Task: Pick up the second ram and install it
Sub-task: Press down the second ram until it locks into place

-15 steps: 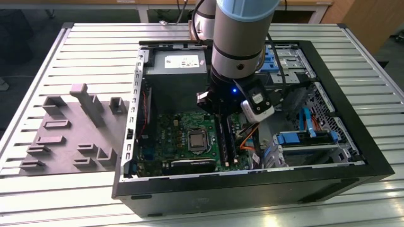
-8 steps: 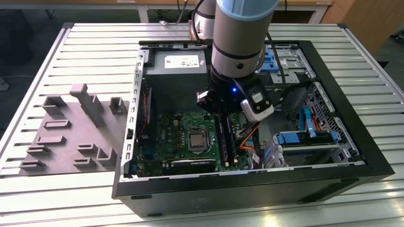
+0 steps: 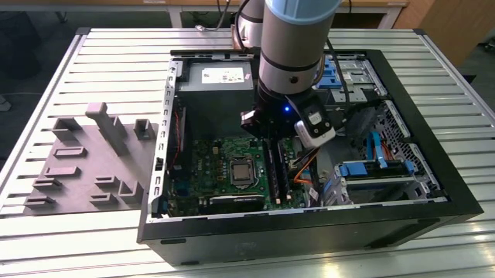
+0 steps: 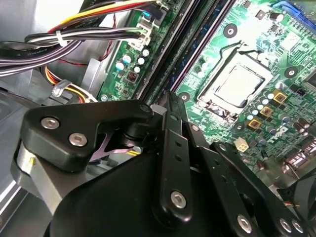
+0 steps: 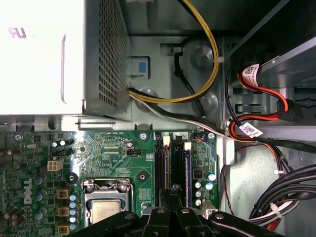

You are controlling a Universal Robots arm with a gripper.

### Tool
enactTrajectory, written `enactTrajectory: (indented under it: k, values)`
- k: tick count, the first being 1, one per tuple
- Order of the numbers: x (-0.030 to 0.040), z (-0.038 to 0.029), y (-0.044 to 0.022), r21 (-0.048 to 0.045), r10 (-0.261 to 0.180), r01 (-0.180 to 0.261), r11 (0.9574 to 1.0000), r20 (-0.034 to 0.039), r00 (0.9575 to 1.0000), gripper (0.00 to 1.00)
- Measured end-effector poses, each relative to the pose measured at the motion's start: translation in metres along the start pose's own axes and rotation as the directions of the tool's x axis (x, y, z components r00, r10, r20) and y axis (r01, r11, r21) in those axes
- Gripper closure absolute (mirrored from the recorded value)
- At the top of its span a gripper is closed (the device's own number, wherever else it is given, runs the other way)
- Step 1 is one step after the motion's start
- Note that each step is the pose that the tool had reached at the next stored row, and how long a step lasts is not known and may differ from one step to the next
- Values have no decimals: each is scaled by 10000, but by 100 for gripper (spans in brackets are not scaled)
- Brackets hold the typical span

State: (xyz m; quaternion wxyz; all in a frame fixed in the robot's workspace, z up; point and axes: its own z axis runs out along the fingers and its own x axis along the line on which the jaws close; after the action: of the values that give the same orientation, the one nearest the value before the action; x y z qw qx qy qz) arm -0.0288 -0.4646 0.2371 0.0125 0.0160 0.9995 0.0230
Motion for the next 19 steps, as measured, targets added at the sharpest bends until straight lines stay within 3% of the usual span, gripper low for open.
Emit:
enactTrajectory:
  k: [19]
  values:
    - [3, 12, 98, -2, 0, 0, 10000, 1, 10000, 89]
